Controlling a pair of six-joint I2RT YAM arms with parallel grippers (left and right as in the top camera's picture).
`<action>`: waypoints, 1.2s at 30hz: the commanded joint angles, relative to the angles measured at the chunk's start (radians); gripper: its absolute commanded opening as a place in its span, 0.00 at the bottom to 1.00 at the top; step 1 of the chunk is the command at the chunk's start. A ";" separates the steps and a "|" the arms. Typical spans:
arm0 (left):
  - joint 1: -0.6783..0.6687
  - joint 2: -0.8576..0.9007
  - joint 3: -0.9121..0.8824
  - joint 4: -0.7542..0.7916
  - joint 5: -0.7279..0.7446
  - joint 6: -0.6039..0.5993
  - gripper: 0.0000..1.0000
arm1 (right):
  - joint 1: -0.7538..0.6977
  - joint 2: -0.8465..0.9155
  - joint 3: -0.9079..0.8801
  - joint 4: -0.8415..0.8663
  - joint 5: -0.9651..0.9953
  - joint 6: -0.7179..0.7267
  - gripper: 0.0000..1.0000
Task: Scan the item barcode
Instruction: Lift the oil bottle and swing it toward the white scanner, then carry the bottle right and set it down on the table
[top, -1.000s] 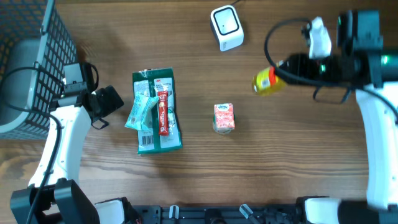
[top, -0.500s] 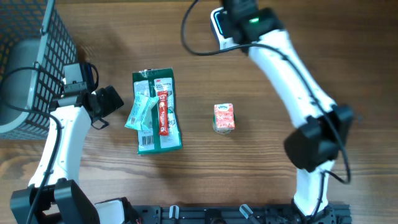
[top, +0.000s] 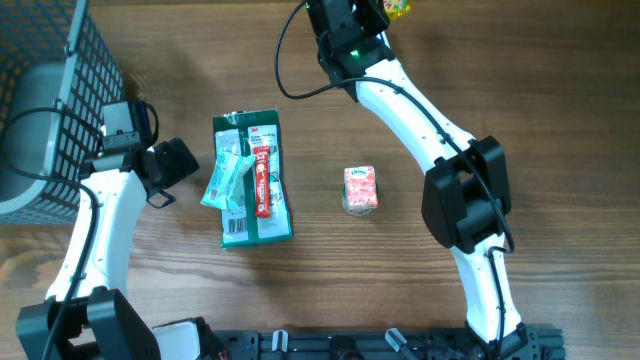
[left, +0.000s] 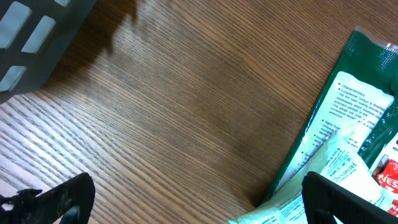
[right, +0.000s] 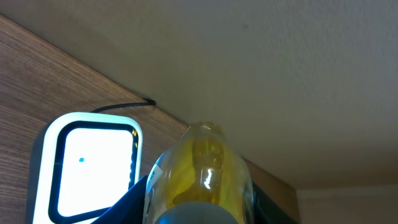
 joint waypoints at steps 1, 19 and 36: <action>0.005 -0.016 0.014 0.002 0.005 0.001 1.00 | 0.010 0.019 0.013 -0.002 0.027 0.026 0.04; 0.005 -0.016 0.014 0.002 0.005 0.001 1.00 | 0.020 0.056 0.001 -0.060 0.025 0.095 0.04; 0.005 -0.016 0.014 0.002 0.005 0.001 1.00 | -0.484 -0.540 -0.001 -1.019 -0.891 0.613 0.04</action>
